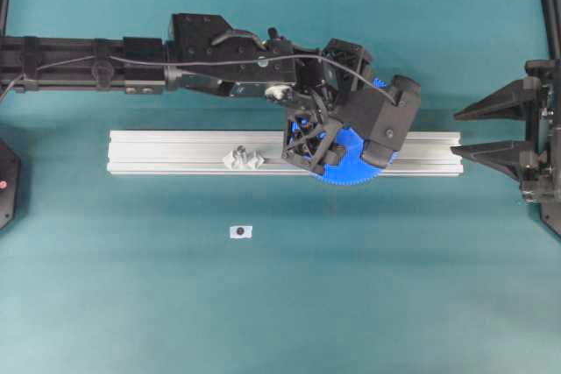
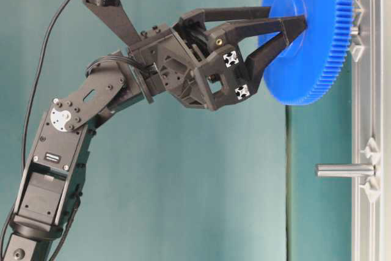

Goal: Insert the large gear onto the shaft.
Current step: 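Align the gear's center hole above the right metal shaft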

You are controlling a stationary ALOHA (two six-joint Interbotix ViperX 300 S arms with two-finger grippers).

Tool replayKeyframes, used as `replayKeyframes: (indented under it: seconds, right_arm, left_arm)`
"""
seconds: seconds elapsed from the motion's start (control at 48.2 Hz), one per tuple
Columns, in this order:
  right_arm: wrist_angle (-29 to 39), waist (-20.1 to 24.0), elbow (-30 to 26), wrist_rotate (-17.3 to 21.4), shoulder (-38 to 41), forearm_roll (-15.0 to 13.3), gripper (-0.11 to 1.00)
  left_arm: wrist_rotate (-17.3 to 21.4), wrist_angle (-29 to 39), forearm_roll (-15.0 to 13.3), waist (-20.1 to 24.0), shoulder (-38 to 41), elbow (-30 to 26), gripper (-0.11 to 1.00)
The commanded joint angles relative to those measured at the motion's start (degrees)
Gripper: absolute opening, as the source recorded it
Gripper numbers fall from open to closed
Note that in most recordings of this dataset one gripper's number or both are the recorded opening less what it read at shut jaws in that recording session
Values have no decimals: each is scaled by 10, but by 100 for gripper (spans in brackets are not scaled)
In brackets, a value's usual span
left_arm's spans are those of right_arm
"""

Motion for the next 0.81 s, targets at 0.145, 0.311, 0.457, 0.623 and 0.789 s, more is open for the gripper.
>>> replayKeyframes:
  seconds: [0.145,0.311,0.457,0.623,0.789]
  right_arm:
    - [-5,-2,-6,4,4,-1,63]
    - [-5,-2,-6,4,4,-1,62]
    - [-6,-2,-8,4,3,-1,62]
    - [-6,-2,-9,4,-3,-1,62]
    - [-4,-2,-10,4,-11,-1,62]
  left_arm:
    - [-12,-3,3,11,-18,-4,78]
    - [-23,-7,3,11,-18,0,78]
    - [-25,-6,2,10,-18,0,78]
    - [-35,-3,2,16,-19,9,78]
    - [-81,-2,2,16,-16,12,83]
